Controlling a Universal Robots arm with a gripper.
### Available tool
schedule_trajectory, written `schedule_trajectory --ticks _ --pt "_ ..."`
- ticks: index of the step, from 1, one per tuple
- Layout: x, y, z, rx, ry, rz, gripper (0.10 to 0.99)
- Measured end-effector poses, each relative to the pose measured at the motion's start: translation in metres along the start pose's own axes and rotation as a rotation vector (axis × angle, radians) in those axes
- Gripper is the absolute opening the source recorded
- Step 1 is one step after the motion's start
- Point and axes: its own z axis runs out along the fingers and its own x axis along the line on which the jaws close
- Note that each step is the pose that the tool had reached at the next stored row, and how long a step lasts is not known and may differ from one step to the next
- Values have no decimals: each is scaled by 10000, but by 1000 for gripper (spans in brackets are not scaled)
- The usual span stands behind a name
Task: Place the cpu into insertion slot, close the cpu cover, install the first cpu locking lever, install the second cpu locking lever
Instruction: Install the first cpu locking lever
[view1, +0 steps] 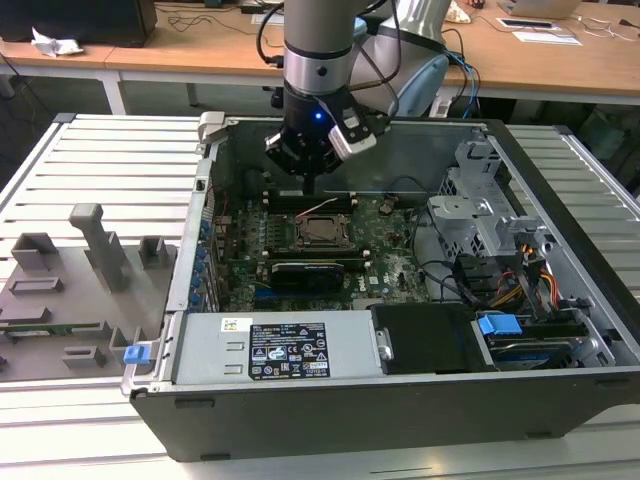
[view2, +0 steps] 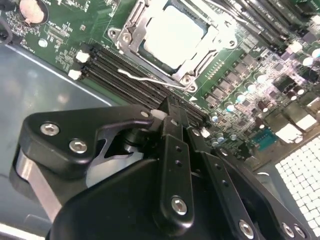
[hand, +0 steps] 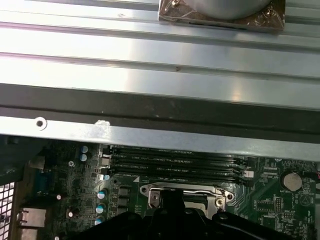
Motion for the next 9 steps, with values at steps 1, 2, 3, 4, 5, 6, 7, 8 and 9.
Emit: schedule_trajectory --ticks 1,2,3,4,5,6,7,8,9 --pt "0 0 7 -6 -9 47 106" --pt "-1 -1 13 -5 -18 121 106" --pt "-3 -3 24 -2 -30 229 106" --pt "-5 -4 31 -5 -34 260 106" --pt "-6 -5 35 -7 -35 261 106" --pt "-6 -7 39 -7 -34 263 106" --pt "-6 -7 42 -7 -36 263 106" --pt "-6 -8 45 -6 -36 262 106" --pt "-6 -8 48 -6 -37 261 106"
